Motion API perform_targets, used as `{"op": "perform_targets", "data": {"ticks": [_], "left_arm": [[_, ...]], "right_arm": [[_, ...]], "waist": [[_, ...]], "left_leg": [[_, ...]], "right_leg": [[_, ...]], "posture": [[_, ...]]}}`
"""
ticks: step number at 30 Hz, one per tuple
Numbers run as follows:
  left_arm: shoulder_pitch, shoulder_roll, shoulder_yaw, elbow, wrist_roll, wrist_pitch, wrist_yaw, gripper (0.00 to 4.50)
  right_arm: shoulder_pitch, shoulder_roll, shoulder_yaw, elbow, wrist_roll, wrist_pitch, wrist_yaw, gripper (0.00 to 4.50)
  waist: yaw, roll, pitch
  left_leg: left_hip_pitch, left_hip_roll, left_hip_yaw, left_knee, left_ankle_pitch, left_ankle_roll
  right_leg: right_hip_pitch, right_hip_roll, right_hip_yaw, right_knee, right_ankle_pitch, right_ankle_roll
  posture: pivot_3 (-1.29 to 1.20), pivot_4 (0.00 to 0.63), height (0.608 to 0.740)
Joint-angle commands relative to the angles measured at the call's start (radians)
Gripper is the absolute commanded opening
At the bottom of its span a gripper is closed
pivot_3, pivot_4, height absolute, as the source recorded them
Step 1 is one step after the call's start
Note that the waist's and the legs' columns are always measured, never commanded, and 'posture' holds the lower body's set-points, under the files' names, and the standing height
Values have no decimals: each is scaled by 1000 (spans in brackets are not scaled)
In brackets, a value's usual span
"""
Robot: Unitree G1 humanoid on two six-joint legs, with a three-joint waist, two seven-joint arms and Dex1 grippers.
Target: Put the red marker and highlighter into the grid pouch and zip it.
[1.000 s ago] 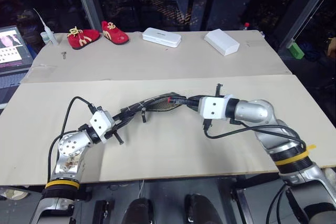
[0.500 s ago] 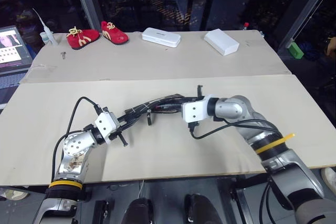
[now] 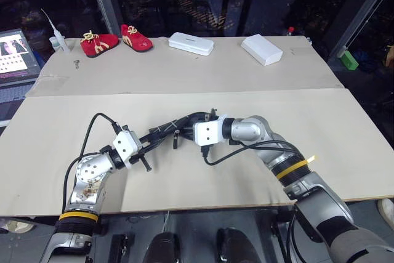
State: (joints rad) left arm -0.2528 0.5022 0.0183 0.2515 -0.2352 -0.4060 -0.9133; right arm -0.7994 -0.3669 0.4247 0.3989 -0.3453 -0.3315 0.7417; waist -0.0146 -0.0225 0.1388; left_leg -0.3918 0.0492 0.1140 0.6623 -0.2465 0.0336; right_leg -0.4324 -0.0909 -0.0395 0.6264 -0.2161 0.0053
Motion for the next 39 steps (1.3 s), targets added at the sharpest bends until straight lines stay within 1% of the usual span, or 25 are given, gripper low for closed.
{"op": "perform_targets", "data": {"ticks": [1, 3, 4, 5, 6, 7, 8, 9, 11, 14, 17, 18, 20, 22, 26, 31, 33, 39], "left_arm": [[6, 2, 8, -40, -11, 3, 6, 0], [6, 3, 8, -40, -11, 4, 6, 0], [5, 3, 8, -40, -10, 5, 6, 0], [7, 3, 8, -43, -11, 6, 6, 0], [9, 4, 9, -45, -11, 7, 5, 0], [10, 5, 10, -46, -12, 8, 4, 0], [10, 5, 10, -46, -12, 9, 4, 0], [11, 6, 10, -48, -12, 10, 3, 0], [13, 7, 12, -49, -13, 12, 2, 0], [9, 11, 15, -45, -15, 15, -1, 0], [5, 12, 17, -42, -15, 17, -1, 0], [2, 11, 17, -43, -16, 19, 0, 0], [-3, 7, 14, -49, -17, 26, 3, 0], [-2, 5, 12, -54, -17, 28, 3, 0], [-3, -3, 3, -57, -13, 31, 0, 0], [-11, -7, 0, -51, -11, 32, -1, 0], [-12, -7, 0, -50, -12, 31, -3, 0], [-10, -9, 2, -45, -10, 30, 1, 0]], "right_arm": [[-19, -71, -102, -25, 83, -1, 18, 3521], [21, -110, -151, -72, 179, 38, 87, 3521], [52, -124, -192, -132, 279, 122, 143, 3521], [75, -133, -219, -178, 348, 186, 181, 3521], [124, -179, -260, -289, 499, 396, 262, 3521], [170, -225, -289, -380, 614, 536, 332, 3521], [200, -258, -308, -442, 686, 629, 375, 3521], [221, -277, -346, -485, 766, 747, 374, 3521], [241, -294, -384, -522, 837, 878, 343, 3521], [315, -310, -347, -543, 790, 950, 286, 3521], [351, -266, -300, -560, 780, 1034, 215, 3521], [355, -228, -274, -560, 775, 1076, 172, 3521], [338, -114, -233, -537, 771, 1175, 70, 3521], [317, -55, -209, -529, 756, 1207, 26, 3521], [244, 65, -158, -473, 725, 1209, -36, 3521], [136, 177, -162, -391, 710, 1184, -79, 3521], [106, 202, -170, -385, 718, 1188, -82, 3521], [72, 227, -179, -382, 710, 1192, -101, 3521]], "waist": [[2, 0, 0], [2, 0, 0], [3, 0, 0], [3, 0, 0], [3, 0, 0], [4, 0, 0], [7, 0, 0], [8, 0, 0], [2, 0, 0], [-1, 0, 0], [1, 0, 0], [-1, 0, 0], [-6, 0, 0], [-7, 0, 0], [2, 0, 0], [2, 0, 0], [2, 0, 0], [0, 0, 0]], "left_leg": [[0, 0, 0, 0, 0, 0], [0, 0, 0, 0, 0, 0], [0, 0, 0, 0, 0, 0], [0, 0, -1, 0, 0, 0], [0, 0, -1, 0, 0, 0], [0, 0, -1, 0, 0, 1], [-1, 0, -3, -1, -1, 1], [-1, 1, -6, -1, -1, 1], [0, 0, -7, -1, -1, 2], [4, 1, -6, -1, -1, 2], [8, 1, -6, -1, -1, 2], [8, 1, -6, -1, -1, 1], [7, 2, -6, -1, -1, 1], [5, 2, -6, -1, -1, 1], [1, 0, -6, 0, 0, 0], [0, 0, -6, 0, 0, 0], [0, 0, -6, 0, 0, 0], [0, 0, -5, 0, 0, 0]], "right_leg": [[0, 0, 0, 0, 0, 0], [0, 0, 0, 0, 0, 0], [0, 0, 0, -1, 0, 0], [0, 0, 0, -1, 0, 0], [1, 0, -1, -1, 0, 0], [1, 0, -1, -1, 0, 0], [1, 0, -1, -1, 0, 0], [1, 0, -1, -1, 0, 0], [1, -1, 0, -2, 0, 0], [4, -1, 0, -2, 2, -2], [7, -1, -1, -2, 0, -3], [7, 0, -1, -2, 0, -3], [6, 1, 0, -2, 0, -3], [4, 1, 1, 0, 0, -3], [0, 0, 0, 1, 1, -2], [1, 0, 0, 0, 1, -1], [1, 0, -1, 0, 1, -1], [0, 0, -1, 0, 1, -1]], "posture": [[0, 150, 740], [0, 150, 740], [0, 150, 740], [0, 150, 740], [0, 150, 740], [0, 150, 740], [0, 150, 740], [0, 150, 740], [0, 150, 740], [0, 150, 740], [0, 150, 740], [0, 150, 740], [0, 150, 740], [0, 150, 740], [0, 150, 740], [0, 150, 740], [0, 150, 740], [0, 150, 740]]}}
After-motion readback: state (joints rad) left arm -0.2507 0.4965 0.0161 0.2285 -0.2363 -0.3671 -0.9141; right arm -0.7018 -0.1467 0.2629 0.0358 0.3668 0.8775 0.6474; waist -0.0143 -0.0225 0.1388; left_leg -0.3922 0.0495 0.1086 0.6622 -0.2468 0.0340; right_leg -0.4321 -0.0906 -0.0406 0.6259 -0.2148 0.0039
